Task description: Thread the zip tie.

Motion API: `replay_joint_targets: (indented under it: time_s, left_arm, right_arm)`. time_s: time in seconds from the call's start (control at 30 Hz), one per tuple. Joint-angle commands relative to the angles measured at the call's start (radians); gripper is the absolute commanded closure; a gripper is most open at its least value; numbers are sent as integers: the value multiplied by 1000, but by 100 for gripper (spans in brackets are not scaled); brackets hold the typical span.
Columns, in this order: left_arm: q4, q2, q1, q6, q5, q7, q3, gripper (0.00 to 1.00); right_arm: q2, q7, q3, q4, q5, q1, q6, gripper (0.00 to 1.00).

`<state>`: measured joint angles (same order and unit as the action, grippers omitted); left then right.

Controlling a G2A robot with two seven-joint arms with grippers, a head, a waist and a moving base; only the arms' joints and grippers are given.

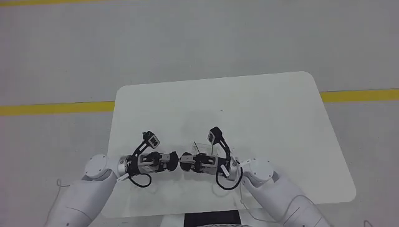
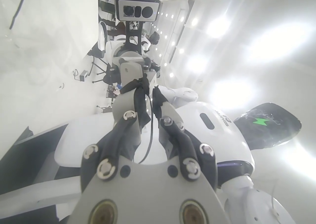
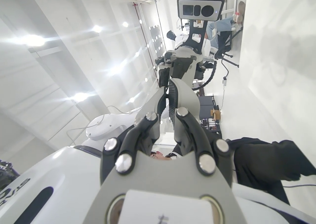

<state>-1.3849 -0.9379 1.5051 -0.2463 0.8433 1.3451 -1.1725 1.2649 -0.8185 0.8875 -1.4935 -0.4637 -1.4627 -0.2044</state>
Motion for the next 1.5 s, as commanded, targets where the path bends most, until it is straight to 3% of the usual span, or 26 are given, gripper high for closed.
replay_joint_targets:
  time_s: [0.0, 0.83, 0.87, 0.9, 0.93, 0.97, 1.47]
  left_arm:
    - [1, 0, -1, 1, 0, 1, 1, 92]
    - [15, 2, -9, -1, -1, -2, 16, 100]
    - [15, 2, -9, -2, 0, -2, 15, 100]
    - [16, 3, -8, -3, 1, -1, 14, 100]
    - [16, 3, -8, -4, 1, -1, 13, 100]
    - [16, 3, -8, -5, 2, -1, 12, 100]
    - [1, 11, 13, -19, 50, 7, -25, 100]
  right_arm:
    - [0, 5, -3, 2, 3, 3, 2, 100]
    - [0, 30, -17, 17, -11, 13, -8, 100]
    - [0, 30, -18, 18, -11, 13, -8, 95]
    - [0, 31, -18, 19, -12, 13, -8, 62]
    - [0, 34, -18, 19, -12, 12, -8, 6]
    - [0, 36, -17, 19, -13, 11, -9, 0]
    - [-8, 142, 23, 12, -43, -52, -67, 0]
